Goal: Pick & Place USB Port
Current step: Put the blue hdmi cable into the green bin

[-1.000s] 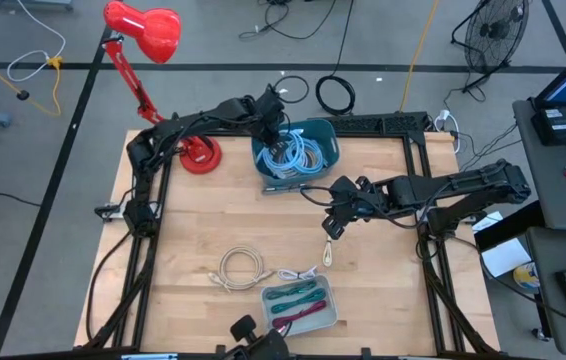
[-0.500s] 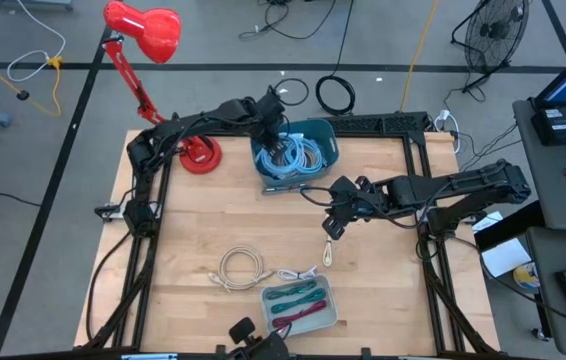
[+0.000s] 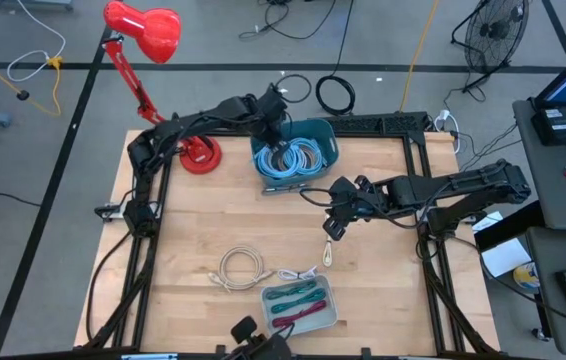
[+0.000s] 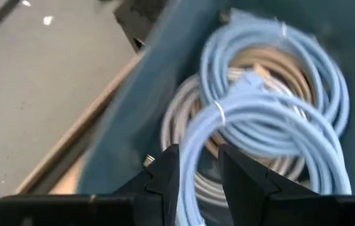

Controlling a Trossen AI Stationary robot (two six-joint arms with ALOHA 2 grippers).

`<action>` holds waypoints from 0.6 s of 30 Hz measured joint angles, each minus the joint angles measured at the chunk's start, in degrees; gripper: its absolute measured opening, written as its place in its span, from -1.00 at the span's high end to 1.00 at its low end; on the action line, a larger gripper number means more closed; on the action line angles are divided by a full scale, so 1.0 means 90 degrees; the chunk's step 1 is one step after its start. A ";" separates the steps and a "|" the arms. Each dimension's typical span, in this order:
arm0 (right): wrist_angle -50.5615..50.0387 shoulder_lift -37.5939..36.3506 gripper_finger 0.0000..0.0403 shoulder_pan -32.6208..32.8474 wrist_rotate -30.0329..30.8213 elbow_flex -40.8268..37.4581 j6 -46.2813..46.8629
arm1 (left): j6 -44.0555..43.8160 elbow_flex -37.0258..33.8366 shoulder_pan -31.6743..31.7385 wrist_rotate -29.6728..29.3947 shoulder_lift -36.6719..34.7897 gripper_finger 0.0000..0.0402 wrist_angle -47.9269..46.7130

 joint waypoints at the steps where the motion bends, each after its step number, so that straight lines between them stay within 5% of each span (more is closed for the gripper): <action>1: 0.0000 0.0000 0.40 0.0000 -0.0003 0.0000 -0.0004 | -0.0020 0.0082 0.0000 -0.0043 0.0000 0.43 0.0005; 12: -0.0148 0.0000 0.40 0.0000 -0.0016 0.0000 -0.0141 | -0.0531 0.0887 -0.0149 0.0795 -0.0010 0.46 -0.0458; 18: -0.0148 0.0000 0.40 0.0000 -0.0018 0.0000 -0.0189 | -0.0119 0.0879 -0.0455 0.0792 0.0141 0.93 -0.1095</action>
